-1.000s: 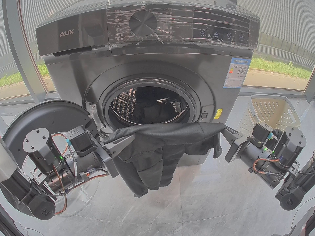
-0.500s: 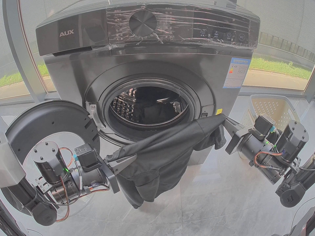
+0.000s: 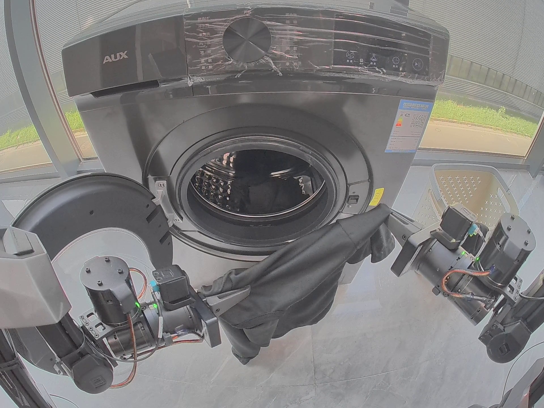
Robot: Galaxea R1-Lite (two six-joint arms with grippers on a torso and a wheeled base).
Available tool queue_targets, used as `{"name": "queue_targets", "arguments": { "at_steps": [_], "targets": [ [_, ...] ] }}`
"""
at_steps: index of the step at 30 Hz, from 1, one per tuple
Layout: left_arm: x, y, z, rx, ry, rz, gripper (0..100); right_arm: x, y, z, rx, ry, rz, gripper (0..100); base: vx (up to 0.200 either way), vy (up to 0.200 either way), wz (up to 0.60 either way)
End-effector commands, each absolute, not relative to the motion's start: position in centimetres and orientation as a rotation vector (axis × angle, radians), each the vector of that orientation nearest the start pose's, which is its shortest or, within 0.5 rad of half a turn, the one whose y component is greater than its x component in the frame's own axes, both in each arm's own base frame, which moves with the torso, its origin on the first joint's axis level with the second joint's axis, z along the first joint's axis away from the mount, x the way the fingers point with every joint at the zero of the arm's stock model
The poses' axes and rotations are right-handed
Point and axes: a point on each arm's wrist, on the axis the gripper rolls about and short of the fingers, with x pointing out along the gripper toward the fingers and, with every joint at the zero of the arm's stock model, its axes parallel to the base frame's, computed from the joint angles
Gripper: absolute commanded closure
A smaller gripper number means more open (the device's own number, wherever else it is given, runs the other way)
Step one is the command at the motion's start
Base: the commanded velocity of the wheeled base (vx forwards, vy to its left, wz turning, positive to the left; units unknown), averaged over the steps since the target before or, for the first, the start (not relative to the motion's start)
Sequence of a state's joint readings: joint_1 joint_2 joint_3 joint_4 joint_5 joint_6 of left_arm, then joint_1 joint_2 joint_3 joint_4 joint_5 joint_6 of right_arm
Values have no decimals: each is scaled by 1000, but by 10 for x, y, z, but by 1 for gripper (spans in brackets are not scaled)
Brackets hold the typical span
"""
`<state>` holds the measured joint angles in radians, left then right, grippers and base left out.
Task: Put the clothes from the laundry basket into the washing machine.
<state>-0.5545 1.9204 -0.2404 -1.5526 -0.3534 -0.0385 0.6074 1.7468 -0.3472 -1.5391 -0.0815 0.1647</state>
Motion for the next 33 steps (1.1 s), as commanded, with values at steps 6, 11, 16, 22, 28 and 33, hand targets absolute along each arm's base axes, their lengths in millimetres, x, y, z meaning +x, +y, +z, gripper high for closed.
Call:
{"name": "queue_targets", "arguments": {
  "at_steps": [6,11,16,22,28,33],
  "targets": [
    [229,-153,106,-47,41,-907,100,211,125,104,142,113,479,100,0,0,0],
    [225,-155,118,-58,-6,-923,100,228,124,74,120,223,432,100,0,0,0],
    [225,-155,115,-52,7,-921,100,239,129,41,100,334,432,100,0,0,0],
    [229,-154,116,-57,0,-910,100,244,138,27,86,366,452,0,0,0,0],
    [229,-155,115,-57,6,-908,100,241,152,7,51,427,493,0,0,0,0],
    [231,-156,109,-53,27,-903,100,237,160,3,39,438,522,0,0,0,0]
  ]
}}
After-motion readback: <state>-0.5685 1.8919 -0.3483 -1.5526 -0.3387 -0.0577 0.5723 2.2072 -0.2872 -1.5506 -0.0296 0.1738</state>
